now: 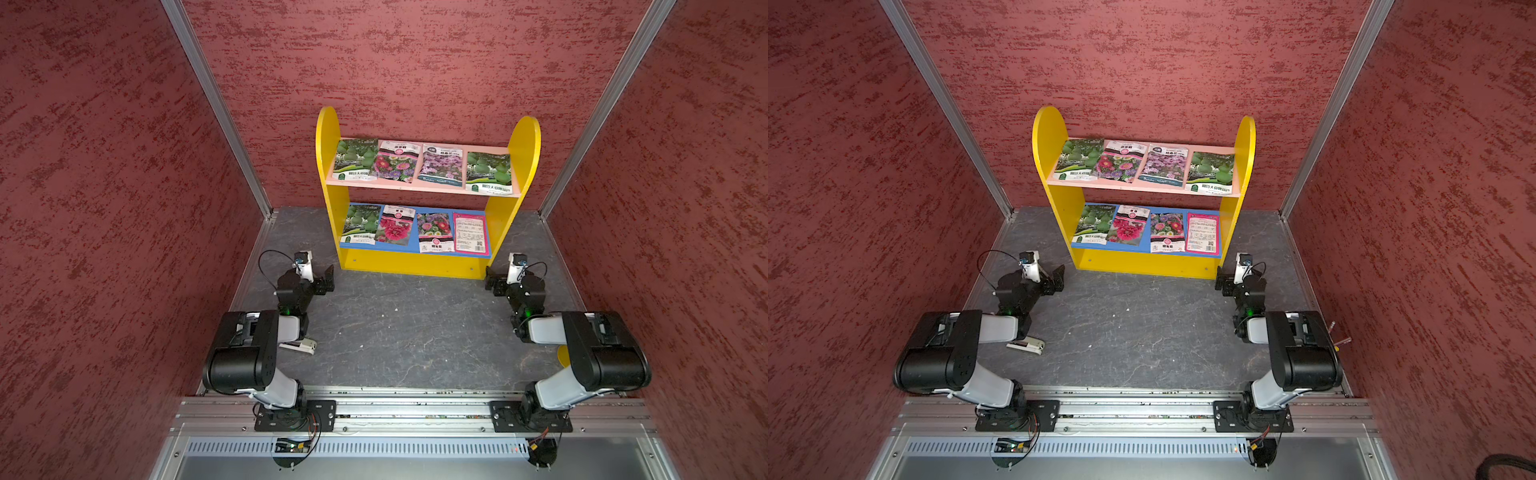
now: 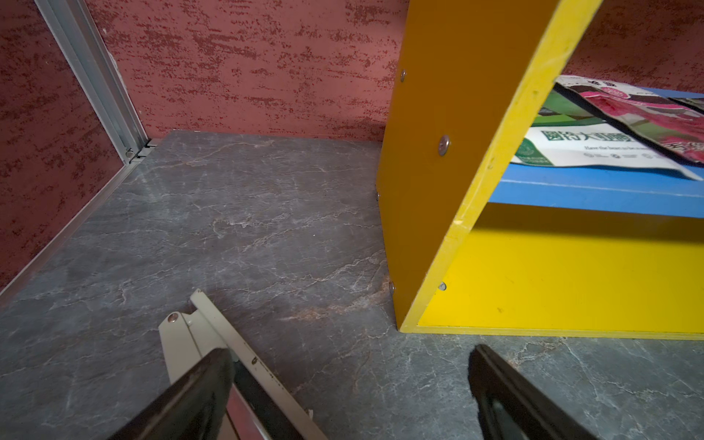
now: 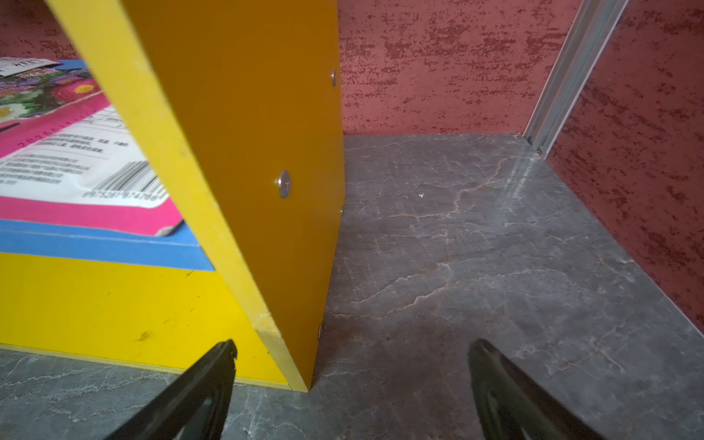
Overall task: Take the seed bag off the shelf
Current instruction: Pick up the seed packet from the shelf.
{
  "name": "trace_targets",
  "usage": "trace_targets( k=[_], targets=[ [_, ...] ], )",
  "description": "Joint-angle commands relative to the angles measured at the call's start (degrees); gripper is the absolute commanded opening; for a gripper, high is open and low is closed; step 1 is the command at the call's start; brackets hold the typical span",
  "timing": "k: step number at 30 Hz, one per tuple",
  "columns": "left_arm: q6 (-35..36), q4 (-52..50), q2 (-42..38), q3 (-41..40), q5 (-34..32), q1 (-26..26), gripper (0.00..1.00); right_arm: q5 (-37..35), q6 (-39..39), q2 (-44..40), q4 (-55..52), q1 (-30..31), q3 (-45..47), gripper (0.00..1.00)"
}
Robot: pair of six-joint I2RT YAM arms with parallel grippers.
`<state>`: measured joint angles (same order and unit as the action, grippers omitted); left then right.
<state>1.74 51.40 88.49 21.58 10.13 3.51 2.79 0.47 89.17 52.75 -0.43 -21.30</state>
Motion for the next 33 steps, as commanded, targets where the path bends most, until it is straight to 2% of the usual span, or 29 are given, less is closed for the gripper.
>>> trace_targets(
  k=[1,10,13,15,19,24,29,33],
  targets=[
    [-0.4,0.6,-0.5,0.0,0.2,0.2,1.00,0.7,0.4,-0.5,-0.5,0.3,-1.0,0.98],
    [-0.9,0.7,-0.6,-0.2,-1.1,0.3,1.00,0.7,0.4,-0.5,-0.5,0.3,-1.0,0.98],
    [-0.4,4.3,-0.9,-2.2,-0.8,0.2,1.00,0.9,0.4,-0.6,2.2,0.3,0.4,0.98],
    [-0.5,5.0,-2.7,-3.1,-1.1,0.0,1.00,-0.4,0.0,-1.5,5.0,0.3,2.1,0.98],
    [0.1,-0.8,-9.2,-3.1,-2.7,-1.0,1.00,-1.0,0.1,-8.7,-0.3,0.3,2.7,0.98],
    [4.2,-8.0,-18.5,-2.7,-9.6,-7.0,1.00,-2.0,-1.7,-19.7,-9.0,0.3,3.4,0.98],
    [3.2,-20.9,-27.2,2.6,-14.4,-15.1,1.00,-2.8,-6.1,-32.6,-22.1,0.5,2.6,0.98],
    [1.9,-31.2,-30.7,8.1,-17.2,-22.5,1.00,-4.9,-9.7,-42.7,-36.5,1.0,-0.5,0.98]
  ],
)
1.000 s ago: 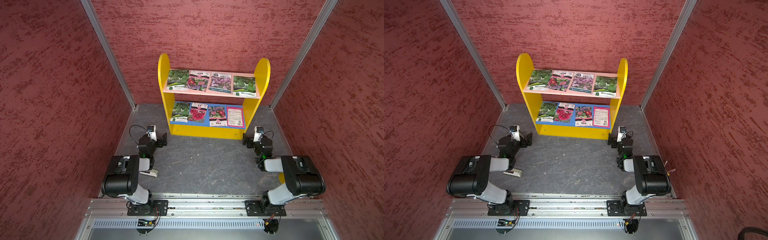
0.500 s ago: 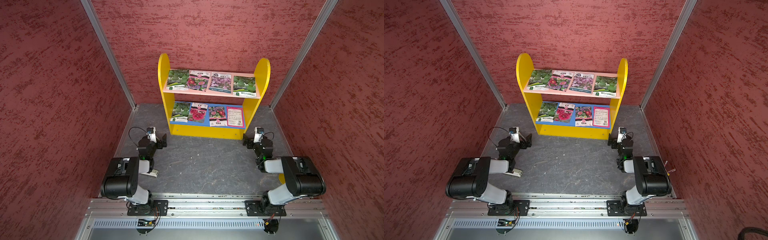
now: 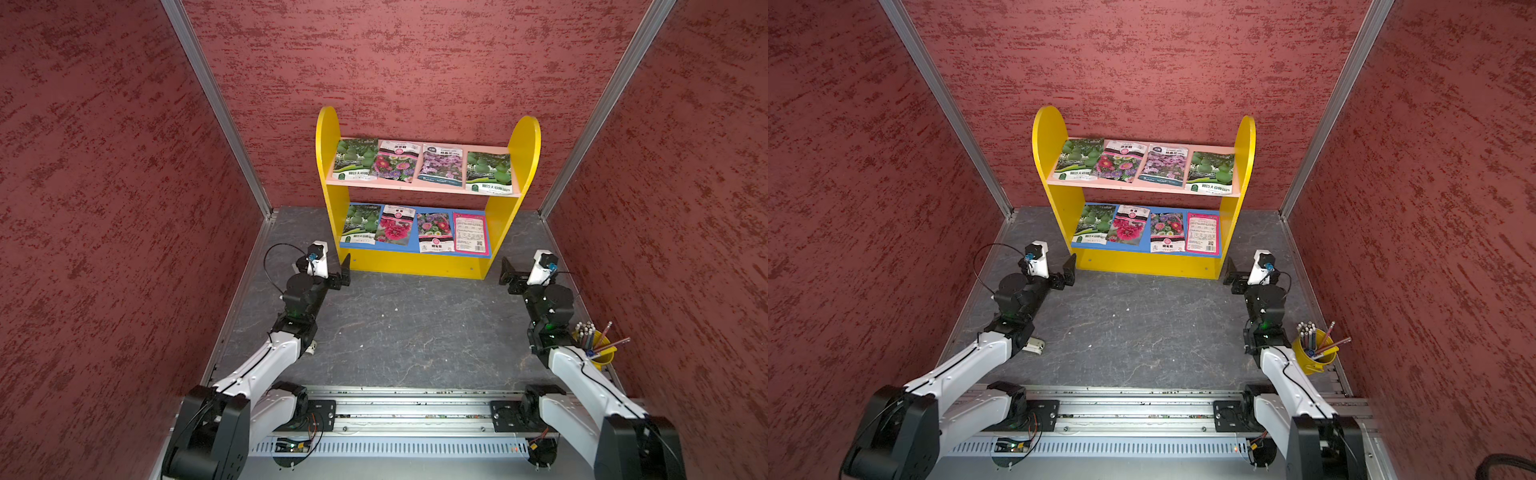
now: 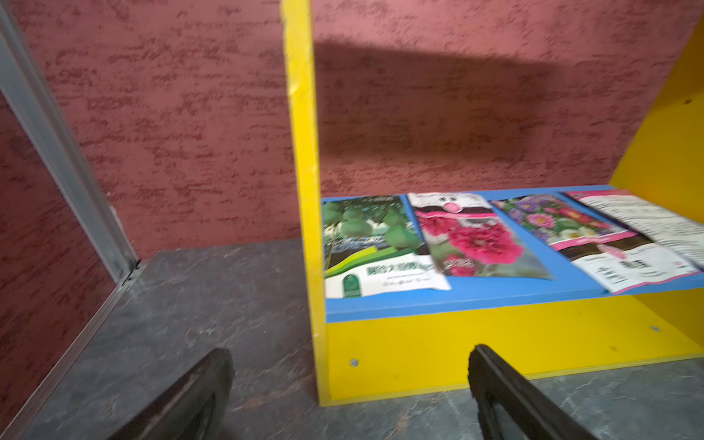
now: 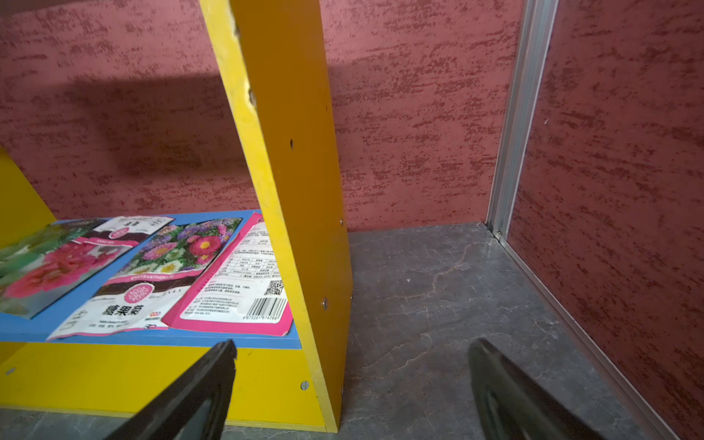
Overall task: Take the seed bag off the shelf
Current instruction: Pick up the seed packet from the shelf.
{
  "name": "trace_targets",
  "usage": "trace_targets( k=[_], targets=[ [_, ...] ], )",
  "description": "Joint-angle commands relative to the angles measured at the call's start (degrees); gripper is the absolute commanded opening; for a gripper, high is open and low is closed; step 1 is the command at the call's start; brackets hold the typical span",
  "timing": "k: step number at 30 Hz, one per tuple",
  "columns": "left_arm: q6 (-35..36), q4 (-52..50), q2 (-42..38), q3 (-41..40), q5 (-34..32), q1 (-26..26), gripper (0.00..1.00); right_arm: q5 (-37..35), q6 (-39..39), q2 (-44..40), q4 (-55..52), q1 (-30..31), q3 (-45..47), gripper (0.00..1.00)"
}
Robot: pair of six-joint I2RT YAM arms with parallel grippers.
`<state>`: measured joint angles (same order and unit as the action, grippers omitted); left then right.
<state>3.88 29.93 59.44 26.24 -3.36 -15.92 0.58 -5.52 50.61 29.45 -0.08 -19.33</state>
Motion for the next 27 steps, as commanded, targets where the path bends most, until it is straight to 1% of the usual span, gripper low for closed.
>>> trace_targets(
  k=[1,5,8,11,14,17,20,23,27],
  targets=[
    [-0.9,-12.9,-2.2,5.2,-4.5,-5.0,1.00,-2.9,-4.6,-6.3,-16.9,0.9,-3.6,0.98],
    [-4.9,-24.8,-3.0,11.4,-5.9,-10.8,1.00,-3.0,-6.3,-11.1,-30.6,1.8,-9.5,0.98],
    [-6.9,-31.4,-3.3,15.1,-5.8,-14.7,1.00,-0.8,-7.1,-12.2,-36.0,3.7,-13.2,0.99],
    [-8.4,-37.7,-3.6,19.2,-5.1,-18.5,1.00,-1.5,-6.8,-12.3,-40.5,6.9,-17.6,0.98],
    [-9.7,-41.8,-4.3,21.8,-4.1,-21.2,1.00,-3.4,-5.7,-11.6,-45.9,10.5,-23.0,0.98],
    [-12.0,-45.1,-4.4,23.8,-1.6,-22.0,1.00,-5.6,-3.6,-10.4,-52.1,14.1,-29.2,0.98],
    [-14.1,-47.8,-4.5,25.4,0.9,-22.4,1.00,-4.9,-3.1,-7.7,-58.8,15.8,-36.3,0.97],
    [-15.9,-49.8,-4.3,27.1,3.0,-22.7,1.00,-2.0,-5.1,-5.3,-63.7,16.3,-43.4,0.94],
    [-16.7,-51.9,-3.8,29.2,3.7,-23.4,1.00,3.0,-10.6,-2.0,-67.7,16.4,-52.2,0.87]
  ],
)
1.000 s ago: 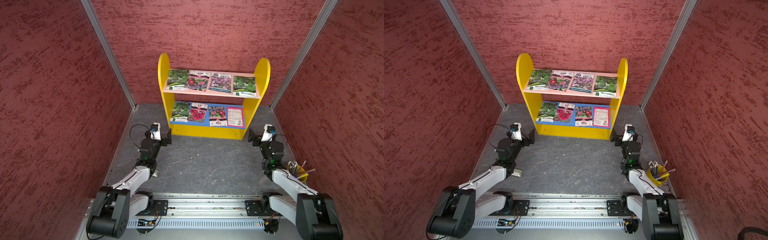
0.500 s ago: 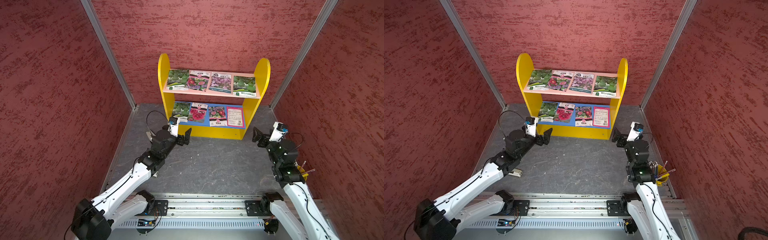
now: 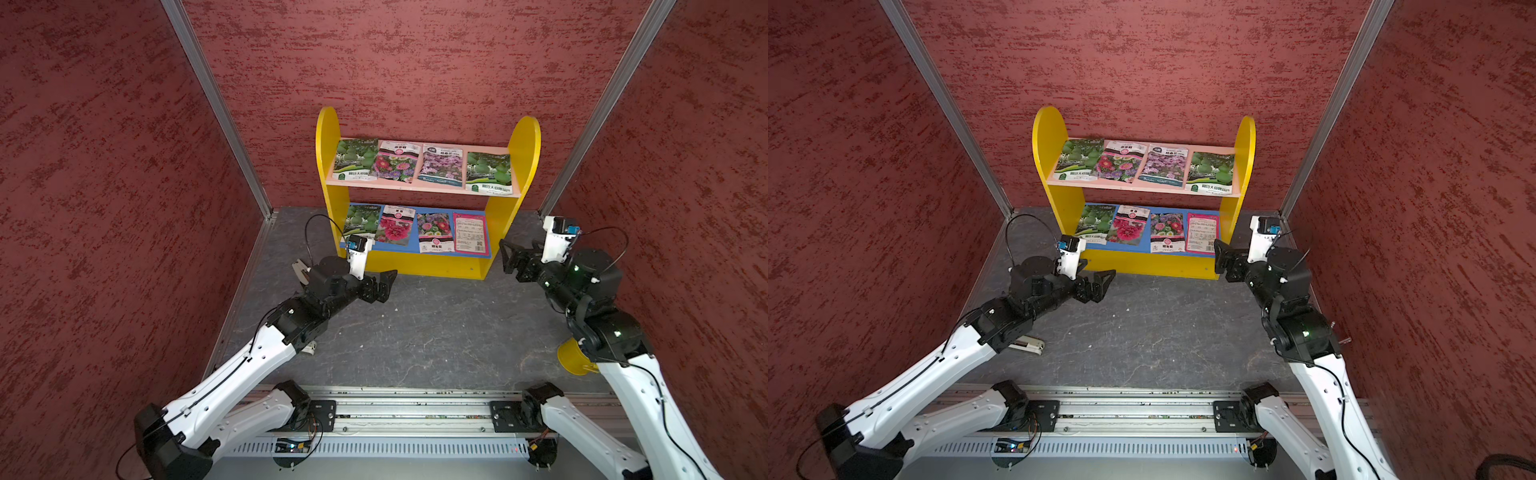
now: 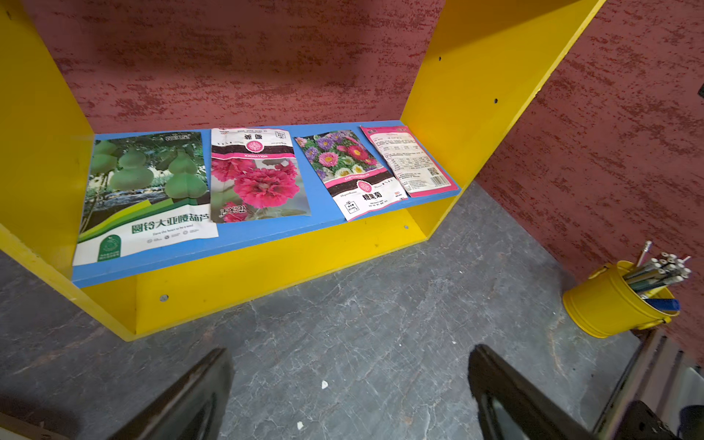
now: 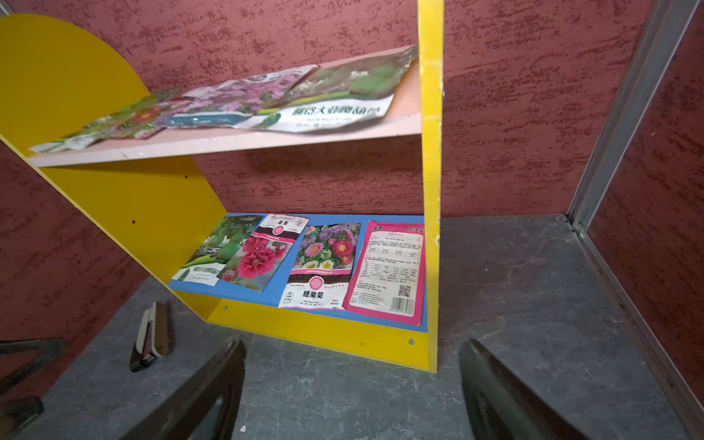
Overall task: Take the seed bag off the shelf
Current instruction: Pick up the seed packet from the shelf.
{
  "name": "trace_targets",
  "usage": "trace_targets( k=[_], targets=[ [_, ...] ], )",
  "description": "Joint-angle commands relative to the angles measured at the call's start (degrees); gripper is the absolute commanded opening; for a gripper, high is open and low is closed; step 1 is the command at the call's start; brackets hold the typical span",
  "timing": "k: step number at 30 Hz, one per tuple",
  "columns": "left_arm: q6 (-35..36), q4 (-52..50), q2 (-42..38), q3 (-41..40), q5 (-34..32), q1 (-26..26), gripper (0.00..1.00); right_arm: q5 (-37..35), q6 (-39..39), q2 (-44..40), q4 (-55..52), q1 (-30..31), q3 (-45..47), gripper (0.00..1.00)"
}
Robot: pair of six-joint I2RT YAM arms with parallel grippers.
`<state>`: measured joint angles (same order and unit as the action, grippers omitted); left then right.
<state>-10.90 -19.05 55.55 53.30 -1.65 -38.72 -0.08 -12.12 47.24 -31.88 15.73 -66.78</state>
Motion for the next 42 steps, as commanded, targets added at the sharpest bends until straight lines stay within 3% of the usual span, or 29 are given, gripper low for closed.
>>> trace_targets(
  k=[1,9,15,28,42],
  targets=[
    [-2.3,-2.6,-0.1,2.2,2.5,-0.8,1.00,5.1,-5.4,2.3,-7.4,0.6,-7.0,0.85],
    [-8.4,-0.2,0.8,2.4,8.5,-0.8,1.00,11.0,-18.1,8.7,-10.6,0.7,-18.9,0.76],
    [-9.4,0.9,2.4,3.2,12.3,-1.2,1.00,12.2,-22.7,13.4,-10.3,0.6,-22.6,0.69],
    [-8.8,4.5,1.2,2.3,14.6,-1.2,1.00,11.4,-27.5,20.9,-5.5,-2.6,-23.3,0.62],
    [-10.2,6.1,1.5,0.7,13.4,-1.2,1.00,19.2,-33.0,23.6,1.6,-10.3,-21.5,0.50]
  ],
)
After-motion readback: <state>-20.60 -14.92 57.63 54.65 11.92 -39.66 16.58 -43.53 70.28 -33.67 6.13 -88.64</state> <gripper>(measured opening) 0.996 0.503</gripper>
